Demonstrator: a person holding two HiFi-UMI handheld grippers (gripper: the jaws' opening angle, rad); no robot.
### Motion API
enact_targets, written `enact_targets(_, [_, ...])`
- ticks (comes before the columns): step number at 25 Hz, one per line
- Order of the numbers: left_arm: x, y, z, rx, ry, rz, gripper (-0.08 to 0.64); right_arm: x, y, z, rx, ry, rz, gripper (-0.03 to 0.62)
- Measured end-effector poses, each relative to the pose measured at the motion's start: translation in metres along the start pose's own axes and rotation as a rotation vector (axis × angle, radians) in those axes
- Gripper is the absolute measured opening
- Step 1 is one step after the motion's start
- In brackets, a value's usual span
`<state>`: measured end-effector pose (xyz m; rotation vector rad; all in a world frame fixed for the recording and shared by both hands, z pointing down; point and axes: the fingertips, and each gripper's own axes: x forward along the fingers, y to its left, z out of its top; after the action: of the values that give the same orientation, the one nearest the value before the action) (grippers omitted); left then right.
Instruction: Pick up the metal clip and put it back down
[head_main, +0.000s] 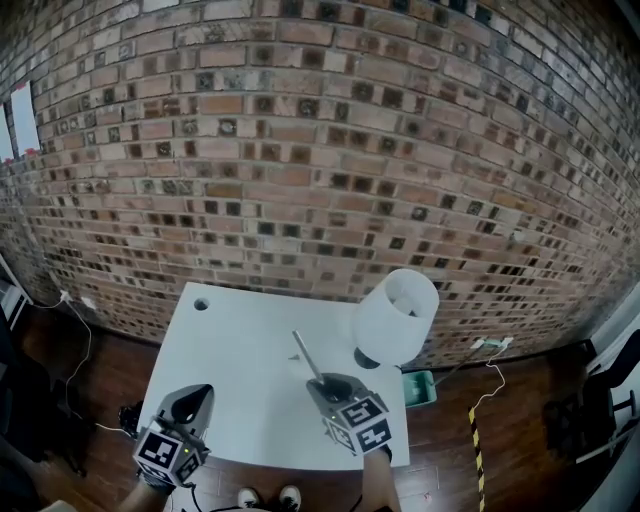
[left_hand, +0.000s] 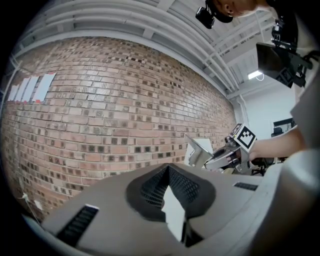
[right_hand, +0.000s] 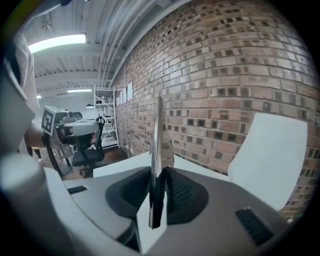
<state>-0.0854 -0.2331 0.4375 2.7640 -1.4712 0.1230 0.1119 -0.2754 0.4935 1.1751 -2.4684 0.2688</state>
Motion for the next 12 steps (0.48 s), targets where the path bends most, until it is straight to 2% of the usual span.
enact_targets(6, [-0.003, 0.003, 0.004, 0.018, -0.022, 0.012, 0.021, -0.032, -0.005, 0.034, 0.099, -0.196, -0.107, 0.084])
enact_targets(12, [-0.003, -0.001, 0.008, 0.022, -0.035, 0.003, 0.021, -0.050, -0.009, 0.047, 0.172, -0.310, -0.163, 0.084])
